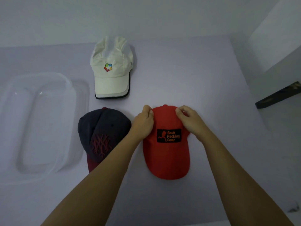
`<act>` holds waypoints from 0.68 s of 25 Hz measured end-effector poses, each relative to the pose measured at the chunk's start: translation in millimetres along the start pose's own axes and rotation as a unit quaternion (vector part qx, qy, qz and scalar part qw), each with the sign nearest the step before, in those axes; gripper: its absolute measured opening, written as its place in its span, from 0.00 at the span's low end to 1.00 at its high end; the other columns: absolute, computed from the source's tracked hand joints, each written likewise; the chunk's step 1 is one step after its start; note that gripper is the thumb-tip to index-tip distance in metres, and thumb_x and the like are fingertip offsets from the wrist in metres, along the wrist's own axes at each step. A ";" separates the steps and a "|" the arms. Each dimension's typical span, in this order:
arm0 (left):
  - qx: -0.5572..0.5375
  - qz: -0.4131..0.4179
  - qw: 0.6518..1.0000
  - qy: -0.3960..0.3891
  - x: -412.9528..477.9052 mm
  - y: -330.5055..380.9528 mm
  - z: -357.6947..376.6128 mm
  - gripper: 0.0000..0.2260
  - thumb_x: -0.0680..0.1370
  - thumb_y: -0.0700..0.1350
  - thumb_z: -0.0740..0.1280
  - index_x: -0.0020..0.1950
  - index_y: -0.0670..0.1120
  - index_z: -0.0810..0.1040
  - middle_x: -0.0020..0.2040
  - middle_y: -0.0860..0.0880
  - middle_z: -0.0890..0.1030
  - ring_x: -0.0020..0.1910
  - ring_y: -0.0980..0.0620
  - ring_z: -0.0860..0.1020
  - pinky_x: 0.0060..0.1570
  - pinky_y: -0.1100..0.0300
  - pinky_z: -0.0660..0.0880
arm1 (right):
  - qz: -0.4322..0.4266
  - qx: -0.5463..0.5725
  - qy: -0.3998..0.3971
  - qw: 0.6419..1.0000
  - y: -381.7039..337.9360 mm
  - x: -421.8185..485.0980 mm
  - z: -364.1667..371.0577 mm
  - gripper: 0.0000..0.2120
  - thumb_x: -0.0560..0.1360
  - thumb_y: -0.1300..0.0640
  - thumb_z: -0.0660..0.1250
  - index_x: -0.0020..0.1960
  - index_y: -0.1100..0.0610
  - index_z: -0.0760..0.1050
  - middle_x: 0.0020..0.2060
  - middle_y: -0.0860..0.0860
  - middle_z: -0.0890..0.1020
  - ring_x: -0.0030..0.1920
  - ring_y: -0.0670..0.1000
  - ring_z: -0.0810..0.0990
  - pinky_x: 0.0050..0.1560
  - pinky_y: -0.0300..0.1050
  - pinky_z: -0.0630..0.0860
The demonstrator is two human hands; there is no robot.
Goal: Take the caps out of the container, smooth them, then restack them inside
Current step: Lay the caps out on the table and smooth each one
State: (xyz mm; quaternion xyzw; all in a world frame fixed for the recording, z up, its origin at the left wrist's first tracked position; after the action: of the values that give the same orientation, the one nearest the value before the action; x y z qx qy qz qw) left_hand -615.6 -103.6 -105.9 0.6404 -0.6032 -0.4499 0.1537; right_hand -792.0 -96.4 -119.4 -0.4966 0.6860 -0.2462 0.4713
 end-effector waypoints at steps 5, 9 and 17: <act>0.018 -0.037 0.999 0.030 2.9 1.5 -9.5 0.12 0.80 0.42 0.53 0.47 0.37 0.74 0.36 0.48 0.73 0.39 0.48 0.72 0.35 0.58 0.68 | -0.022 -0.086 0.035 0.995 -11.6 -8.6 -0.7 0.14 0.80 0.47 0.56 0.38 0.52 0.67 0.32 0.46 0.72 0.32 0.43 0.70 0.32 0.37 0.65; -0.007 -0.054 0.997 0.046 2.3 13.8 -6.3 0.15 0.81 0.43 0.51 0.44 0.37 0.72 0.39 0.45 0.74 0.39 0.48 0.71 0.44 0.54 0.68 | -0.033 -0.053 0.058 0.996 -16.8 -7.5 9.0 0.13 0.81 0.49 0.53 0.43 0.57 0.67 0.32 0.47 0.71 0.32 0.44 0.69 0.33 0.41 0.66; 0.036 -0.004 0.996 0.085 6.9 3.5 1.6 0.12 0.82 0.47 0.48 0.45 0.43 0.64 0.37 0.43 0.73 0.37 0.44 0.72 0.38 0.53 0.66 | -0.084 -0.078 0.045 0.992 -16.3 -7.2 13.3 0.15 0.81 0.49 0.51 0.43 0.58 0.64 0.28 0.49 0.68 0.28 0.47 0.67 0.26 0.35 0.64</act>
State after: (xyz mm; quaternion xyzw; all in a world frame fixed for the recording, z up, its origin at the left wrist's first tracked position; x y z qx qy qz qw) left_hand -619.9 -110.2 -106.9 0.6842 -0.6008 -0.3723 0.1798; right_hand -772.4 -94.3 -109.2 -0.5757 0.6798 -0.2526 0.3776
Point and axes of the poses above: each hand's wrist, its own x-axis towards the middle knuckle, its own z-axis out of the palm, y = z × x, the point moved 4 cm from there along x, towards the middle knuckle
